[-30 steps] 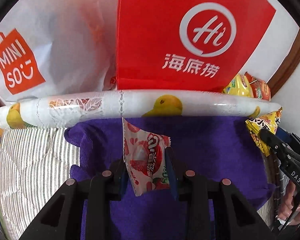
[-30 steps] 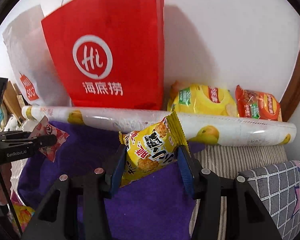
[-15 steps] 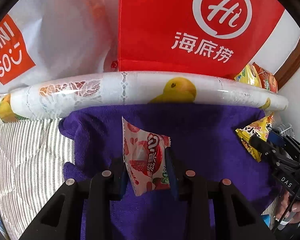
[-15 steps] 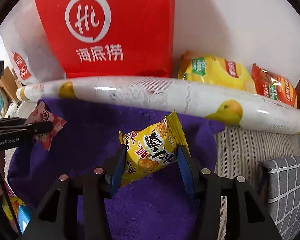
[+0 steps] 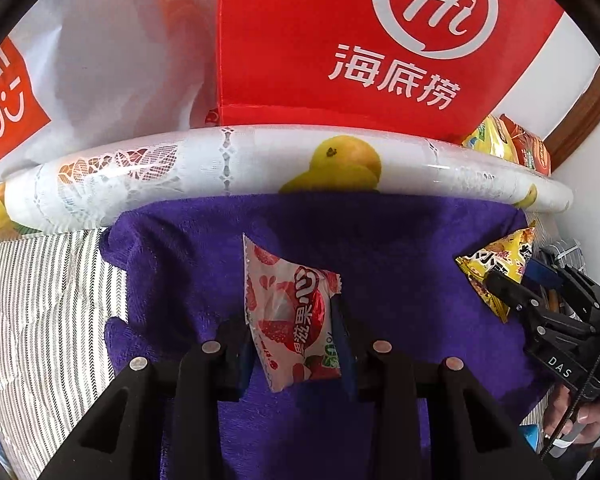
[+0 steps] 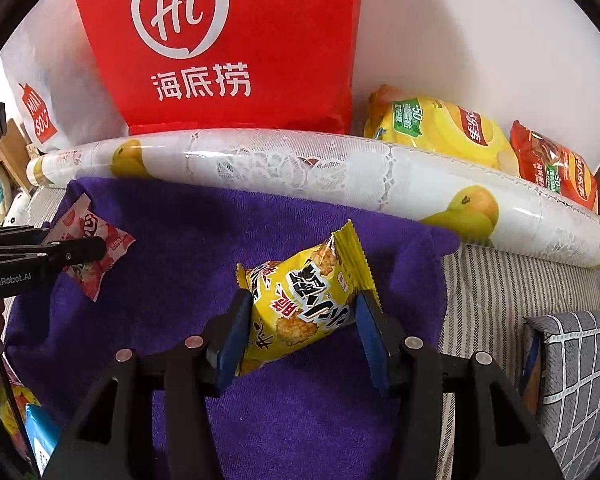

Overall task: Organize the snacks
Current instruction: 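Carry both held snacks over the purple towel with both grippers, then open both grippers to drop the snacks onto the purple towel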

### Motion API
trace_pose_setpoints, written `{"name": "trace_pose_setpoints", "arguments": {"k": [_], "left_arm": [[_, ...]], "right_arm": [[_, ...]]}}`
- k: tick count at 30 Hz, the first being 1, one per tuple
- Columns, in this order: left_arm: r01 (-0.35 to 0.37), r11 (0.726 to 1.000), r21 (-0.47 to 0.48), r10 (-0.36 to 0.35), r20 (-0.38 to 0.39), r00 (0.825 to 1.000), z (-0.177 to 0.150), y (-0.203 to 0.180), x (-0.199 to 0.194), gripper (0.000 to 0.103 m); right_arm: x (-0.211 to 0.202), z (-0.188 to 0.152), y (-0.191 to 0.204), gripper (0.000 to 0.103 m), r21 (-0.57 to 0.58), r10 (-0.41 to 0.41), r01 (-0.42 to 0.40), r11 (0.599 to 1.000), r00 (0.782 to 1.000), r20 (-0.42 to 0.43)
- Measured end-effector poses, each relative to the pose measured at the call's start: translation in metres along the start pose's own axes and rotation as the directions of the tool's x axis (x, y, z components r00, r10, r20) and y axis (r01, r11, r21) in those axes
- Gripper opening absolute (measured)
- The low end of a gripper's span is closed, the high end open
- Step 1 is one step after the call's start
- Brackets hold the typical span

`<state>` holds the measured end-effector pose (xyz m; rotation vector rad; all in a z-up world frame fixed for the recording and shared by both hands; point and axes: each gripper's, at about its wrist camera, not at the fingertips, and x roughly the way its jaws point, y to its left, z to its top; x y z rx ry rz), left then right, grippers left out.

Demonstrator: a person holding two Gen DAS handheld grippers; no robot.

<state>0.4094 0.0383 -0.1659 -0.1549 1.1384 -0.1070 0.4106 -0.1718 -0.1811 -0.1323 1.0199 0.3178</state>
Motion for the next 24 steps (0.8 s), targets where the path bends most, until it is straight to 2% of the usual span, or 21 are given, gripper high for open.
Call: {"name": "trace_pose_setpoints", "arguments": {"k": [2,3,4,6,8,10,16,19,24], "left_arm": [[0.001,1.0,0.009,-0.001,-0.012,1.0,0.0,0.001,0.0,0.034],[0.0,1.0,0.019,0.001,-0.02,1.0,0.0,-0.002,0.001,0.038],[0.002,1.0,0.023,-0.001,-0.024,1.0,0.0,-0.003,0.001,0.046],[0.011,1.0,0.025,-0.01,-0.022,1.0,0.001,-0.006,0.0,0.056],[-0.001,0.999,0.039,0.001,-0.01,1.0,0.001,-0.009,-0.005,0.057],[-0.02,0.998,0.061,0.02,0.004,1.0,0.001,-0.015,-0.01,0.063],[-0.018,0.997,0.077,0.016,0.035,0.999,0.002,-0.026,-0.029,0.065],[-0.01,0.997,0.078,0.006,0.053,0.999,-0.002,-0.026,-0.046,0.065],[0.023,0.997,0.067,-0.029,0.093,0.995,-0.02,-0.017,-0.086,0.065]], "right_arm": [[-0.002,-0.001,0.005,0.055,-0.004,-0.002,0.002,1.0,1.0,-0.006],[-0.002,-0.001,0.005,0.057,-0.006,0.0,0.0,1.0,1.0,-0.008],[0.0,0.003,0.005,0.058,-0.009,0.002,-0.002,1.0,1.0,-0.012],[0.001,0.002,0.008,0.063,-0.005,0.005,-0.005,1.0,1.0,-0.008],[-0.003,0.003,0.009,0.065,-0.001,0.012,-0.012,1.0,1.0,0.003],[-0.009,0.003,0.01,0.073,0.002,0.016,-0.016,1.0,1.0,0.013],[-0.041,0.002,0.01,0.078,0.007,-0.052,0.052,0.999,0.995,0.089],[-0.063,0.002,0.009,0.078,0.026,-0.05,0.047,0.999,0.989,0.14],[-0.101,-0.012,0.02,0.078,0.009,-0.072,0.072,0.997,0.983,0.169]]}}
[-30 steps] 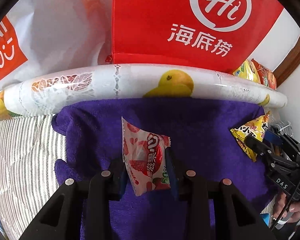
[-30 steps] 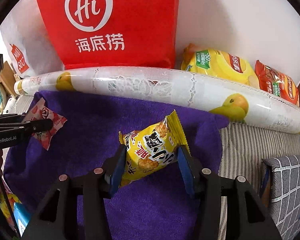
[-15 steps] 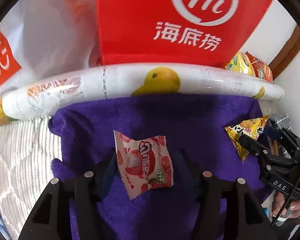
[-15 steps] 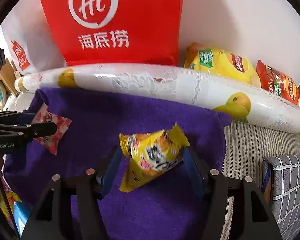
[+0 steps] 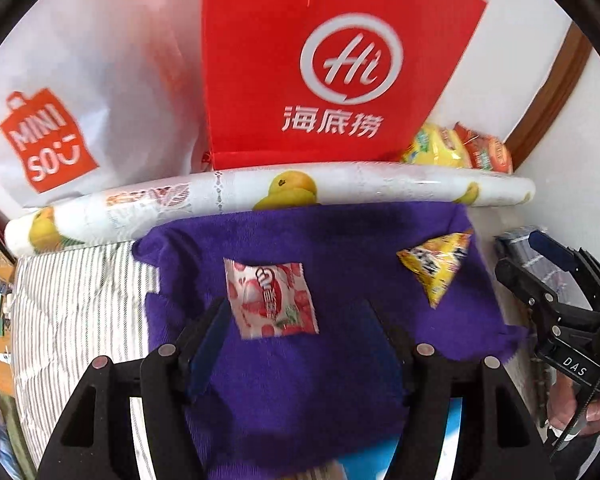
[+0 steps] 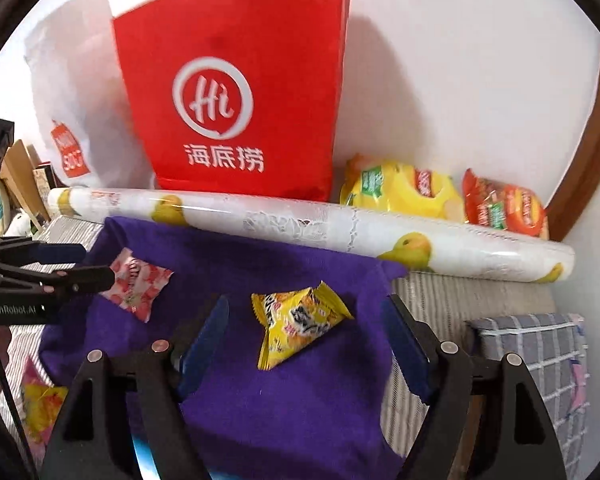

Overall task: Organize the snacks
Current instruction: 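Open both grippers to drop the snacks onto the purple towel, then move both open grippers back toward the snack pile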

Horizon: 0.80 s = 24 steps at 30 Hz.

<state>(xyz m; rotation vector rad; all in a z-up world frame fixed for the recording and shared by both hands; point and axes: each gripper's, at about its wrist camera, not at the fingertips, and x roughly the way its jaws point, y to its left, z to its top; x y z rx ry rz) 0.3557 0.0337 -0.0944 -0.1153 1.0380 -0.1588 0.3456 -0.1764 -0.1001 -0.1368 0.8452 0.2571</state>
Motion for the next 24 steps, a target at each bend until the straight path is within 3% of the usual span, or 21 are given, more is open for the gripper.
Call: {"name": "trace_pose_setpoints", "arguments": {"k": [5,10,18,24], "left_arm": [[-0.001,1.0,-0.021,0.002,0.05,0.999,-0.024,0.008,-0.04,0.065],[0.005,1.0,-0.028,-0.001,0.11,0.994,-0.062,0.015,-0.08,0.065],[-0.019,0.997,-0.07,0.028,0.132,0.991,-0.11,0.039,-0.118,0.065],[-0.032,0.995,-0.097,0.044,0.125,0.991,-0.144,0.059,-0.131,0.065]], "right_arm": [[-0.043,-0.014,0.006,0.078,0.045,-0.015,0.014,0.999,0.999,0.029],[-0.076,-0.04,0.016,0.078,0.093,0.038,-0.043,0.995,0.998,0.054],[-0.112,-0.091,0.049,0.078,0.07,0.084,-0.085,0.994,0.996,0.014],[-0.124,-0.127,0.071,0.078,0.045,0.065,-0.064,0.997,0.998,-0.012]]}}
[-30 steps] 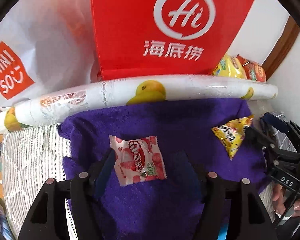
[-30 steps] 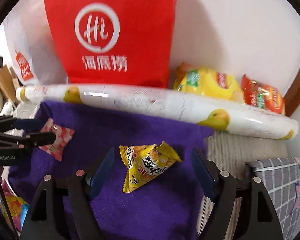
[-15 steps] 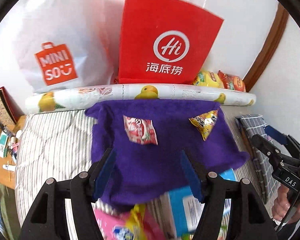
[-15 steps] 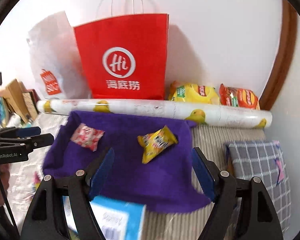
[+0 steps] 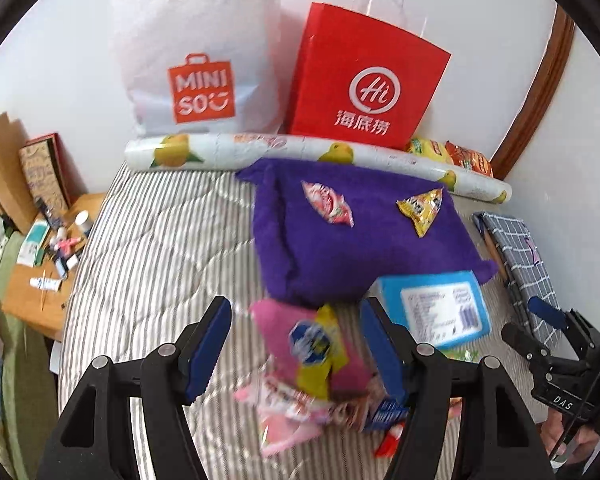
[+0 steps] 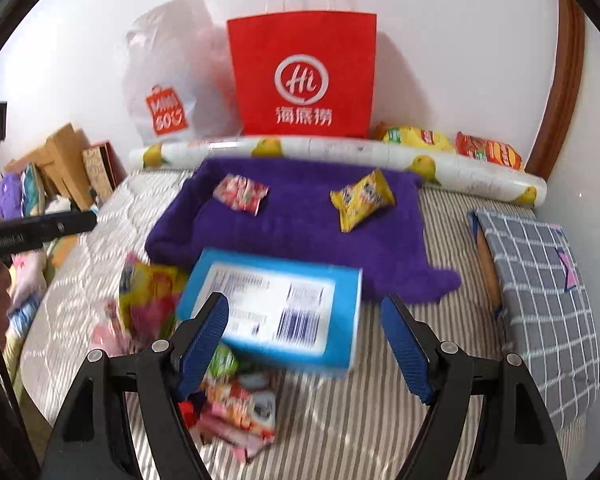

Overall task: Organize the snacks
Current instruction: 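Move both open grippers back toward the snack pile, then close the right gripper on the pink-and-red snack bag and lift it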

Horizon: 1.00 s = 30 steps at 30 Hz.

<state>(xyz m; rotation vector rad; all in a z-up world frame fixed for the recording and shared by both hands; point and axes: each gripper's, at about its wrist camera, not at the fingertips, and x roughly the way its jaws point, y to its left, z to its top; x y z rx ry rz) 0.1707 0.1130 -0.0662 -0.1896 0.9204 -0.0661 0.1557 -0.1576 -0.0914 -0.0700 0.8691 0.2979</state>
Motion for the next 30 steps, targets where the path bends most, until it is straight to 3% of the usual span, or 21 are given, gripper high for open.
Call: {"name": "trace_pose_setpoints", "arguments": {"k": [15,30], "left_arm": [[0.041,0.995,-0.085,-0.044,-0.029,0.999,-0.042,0.027,-0.002,0.064],[-0.029,0.995,-0.099,0.023,-0.059,0.998,-0.067,0.047,-0.002,0.065]], "right_arm": [[-0.003,-0.075,0.016,0.082,0.014,0.112,-0.111,0.994,0.992,-0.062],[0.036,-0.098,0.039,0.082,-0.126,-0.004,-0.01,0.992,0.994,-0.11]]}}
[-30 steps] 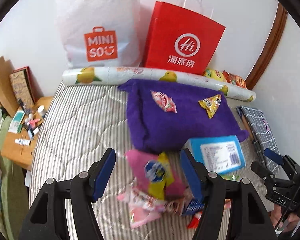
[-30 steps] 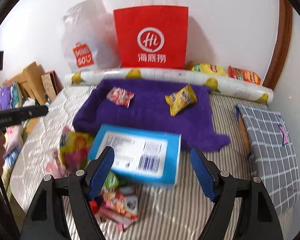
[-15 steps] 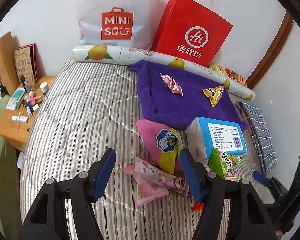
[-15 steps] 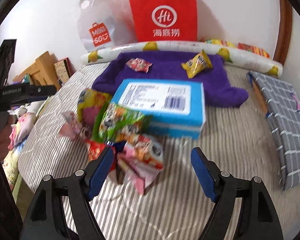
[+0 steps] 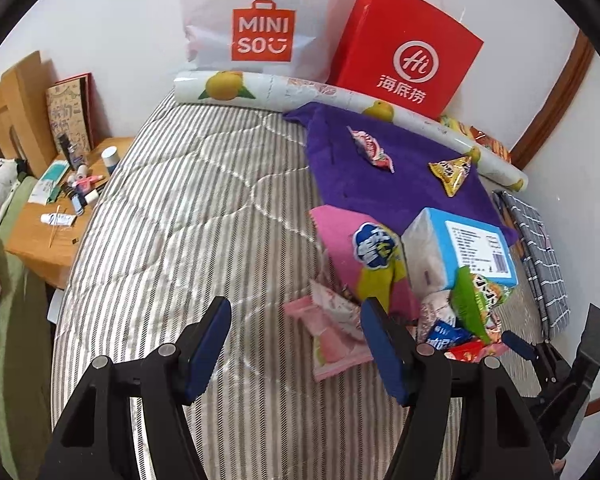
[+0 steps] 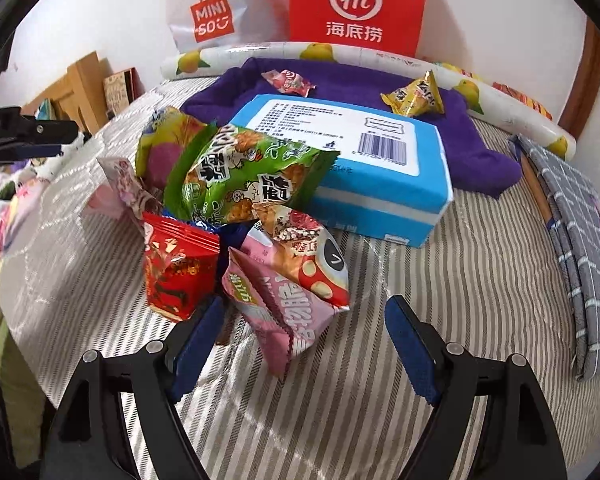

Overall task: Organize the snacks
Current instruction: 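Close the right gripper on the pink-and-red snack bag and lift it, then grasp the pink peach candy packet with the left gripper while the right gripper holds the pink bag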

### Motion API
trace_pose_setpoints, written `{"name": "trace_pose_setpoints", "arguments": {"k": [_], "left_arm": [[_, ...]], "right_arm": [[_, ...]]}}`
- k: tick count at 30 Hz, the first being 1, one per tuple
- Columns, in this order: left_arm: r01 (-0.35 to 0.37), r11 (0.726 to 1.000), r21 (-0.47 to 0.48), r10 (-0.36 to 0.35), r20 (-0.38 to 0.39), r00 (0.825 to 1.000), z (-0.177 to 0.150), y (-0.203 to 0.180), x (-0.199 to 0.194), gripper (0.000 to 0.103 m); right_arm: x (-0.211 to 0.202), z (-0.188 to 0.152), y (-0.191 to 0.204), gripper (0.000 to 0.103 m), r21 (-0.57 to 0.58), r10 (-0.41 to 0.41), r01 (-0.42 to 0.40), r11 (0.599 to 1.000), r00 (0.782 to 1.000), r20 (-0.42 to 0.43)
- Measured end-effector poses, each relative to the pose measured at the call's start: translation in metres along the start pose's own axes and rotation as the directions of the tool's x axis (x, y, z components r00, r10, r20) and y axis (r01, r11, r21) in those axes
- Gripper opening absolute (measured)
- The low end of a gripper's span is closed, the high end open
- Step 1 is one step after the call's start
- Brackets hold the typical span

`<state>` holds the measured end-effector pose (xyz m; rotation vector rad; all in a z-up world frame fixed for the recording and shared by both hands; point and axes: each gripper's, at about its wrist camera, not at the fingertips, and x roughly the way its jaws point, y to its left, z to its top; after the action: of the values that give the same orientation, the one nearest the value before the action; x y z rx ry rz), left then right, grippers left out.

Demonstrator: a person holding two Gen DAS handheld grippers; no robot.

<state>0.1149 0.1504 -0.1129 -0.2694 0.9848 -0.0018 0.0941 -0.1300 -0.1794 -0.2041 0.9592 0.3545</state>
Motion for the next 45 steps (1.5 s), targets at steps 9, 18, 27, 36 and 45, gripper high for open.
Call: {"name": "trace_pose_setpoints", "arguments": {"k": [9,18,27,36,45], "left_arm": [[-0.011,1.0,0.004,0.011,-0.031,0.999,-0.013,0.001,0.011,0.065],[0.02,1.0,0.013,-0.019,-0.062,0.998,-0.021,-0.015,0.031,0.065],[0.028,0.999,0.027,-0.026,-0.067,0.997,-0.018,-0.03,0.042,0.064],[0.055,0.998,0.017,-0.053,-0.091,0.994,-0.029,-0.022,0.048,0.031],[0.061,0.998,0.034,-0.058,-0.091,0.994,-0.038,-0.019,0.037,0.017]], "right_arm": [[0.014,-0.001,0.009,0.076,-0.092,-0.06,0.063,0.994,0.997,0.04],[-0.002,-0.014,0.002,0.058,-0.071,-0.019,0.023,0.997,0.998,0.067],[-0.023,-0.032,-0.022,0.058,0.002,-0.038,0.038,0.999,0.996,0.077],[-0.025,-0.04,-0.043,0.058,0.048,-0.073,0.07,0.996,0.995,0.066],[-0.023,-0.039,-0.048,0.058,0.079,-0.088,0.083,0.993,0.994,0.058]]}}
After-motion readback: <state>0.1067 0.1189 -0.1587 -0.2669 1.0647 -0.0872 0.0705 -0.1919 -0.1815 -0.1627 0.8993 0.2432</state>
